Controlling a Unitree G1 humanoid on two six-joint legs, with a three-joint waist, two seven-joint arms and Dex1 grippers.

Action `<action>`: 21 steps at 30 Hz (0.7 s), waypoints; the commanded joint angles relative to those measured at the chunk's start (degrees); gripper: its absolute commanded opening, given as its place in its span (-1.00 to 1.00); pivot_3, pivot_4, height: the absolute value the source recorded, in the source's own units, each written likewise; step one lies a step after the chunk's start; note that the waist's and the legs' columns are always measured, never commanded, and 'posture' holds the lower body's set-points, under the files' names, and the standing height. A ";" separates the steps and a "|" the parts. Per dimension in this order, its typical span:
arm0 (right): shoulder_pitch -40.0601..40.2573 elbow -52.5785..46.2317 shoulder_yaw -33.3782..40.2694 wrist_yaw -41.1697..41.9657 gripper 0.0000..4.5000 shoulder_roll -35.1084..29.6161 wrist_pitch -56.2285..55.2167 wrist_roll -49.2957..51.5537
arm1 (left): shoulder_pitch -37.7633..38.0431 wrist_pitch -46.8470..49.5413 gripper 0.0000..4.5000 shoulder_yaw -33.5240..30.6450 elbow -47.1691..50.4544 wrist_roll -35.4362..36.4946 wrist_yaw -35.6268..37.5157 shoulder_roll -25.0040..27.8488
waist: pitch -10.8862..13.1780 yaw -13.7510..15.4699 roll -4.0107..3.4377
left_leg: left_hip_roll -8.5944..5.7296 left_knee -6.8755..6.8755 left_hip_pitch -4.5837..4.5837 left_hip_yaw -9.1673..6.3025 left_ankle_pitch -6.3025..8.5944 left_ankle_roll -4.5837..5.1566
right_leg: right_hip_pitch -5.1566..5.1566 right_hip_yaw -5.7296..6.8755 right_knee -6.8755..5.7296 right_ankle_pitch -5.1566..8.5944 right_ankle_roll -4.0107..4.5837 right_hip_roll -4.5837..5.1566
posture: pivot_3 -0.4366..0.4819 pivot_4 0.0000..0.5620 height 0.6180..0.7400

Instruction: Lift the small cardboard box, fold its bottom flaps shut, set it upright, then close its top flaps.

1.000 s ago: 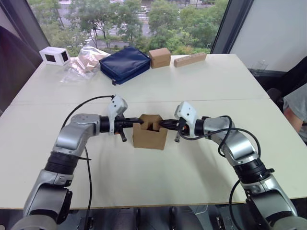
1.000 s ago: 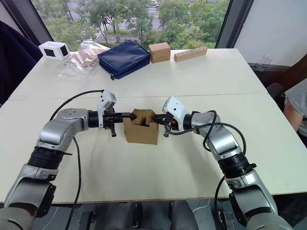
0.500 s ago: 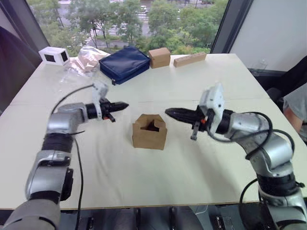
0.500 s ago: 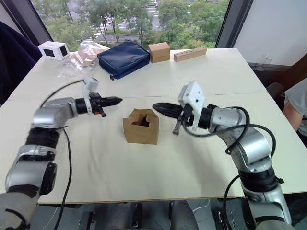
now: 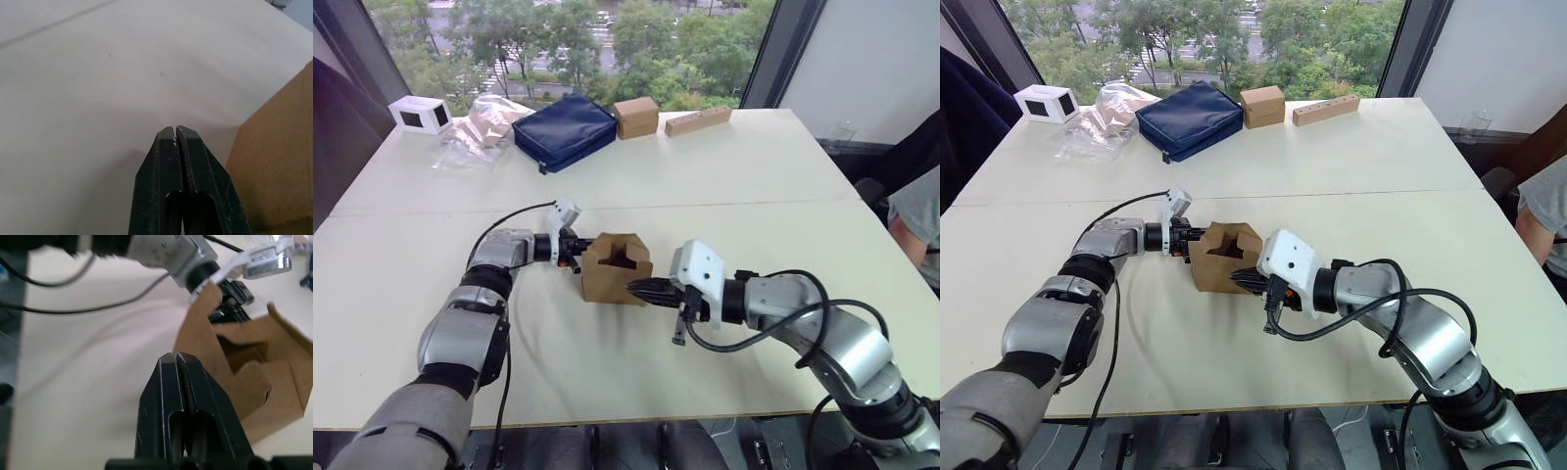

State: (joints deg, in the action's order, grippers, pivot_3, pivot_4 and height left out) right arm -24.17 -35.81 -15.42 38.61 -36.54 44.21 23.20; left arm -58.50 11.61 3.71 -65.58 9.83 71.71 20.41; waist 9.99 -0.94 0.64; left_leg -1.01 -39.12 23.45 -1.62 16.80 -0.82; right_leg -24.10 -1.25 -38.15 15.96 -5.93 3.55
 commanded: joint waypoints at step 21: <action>-4.87 13.35 -4.55 4.21 -1.00 5.23 -7.86 -8.14 | 7.78 4.90 -0.98 -2.94 14.98 1.62 1.59 1.31 | 0.00 0.16 0.00 | -0.01 -0.01 0.00 -0.03 0.00 -0.01 | 0.03 0.00 0.00 0.00 0.00 0.03 | -0.05 -0.47 1.00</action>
State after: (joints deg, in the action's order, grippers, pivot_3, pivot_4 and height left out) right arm -28.20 -22.36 -20.24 42.39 -31.89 37.22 15.52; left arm -50.74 16.72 2.38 -52.60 10.63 74.22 20.86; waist 9.99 -0.78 0.64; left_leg -1.03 -39.13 23.46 -1.65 16.80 -0.83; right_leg -24.07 -1.25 -38.15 15.96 -5.93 3.59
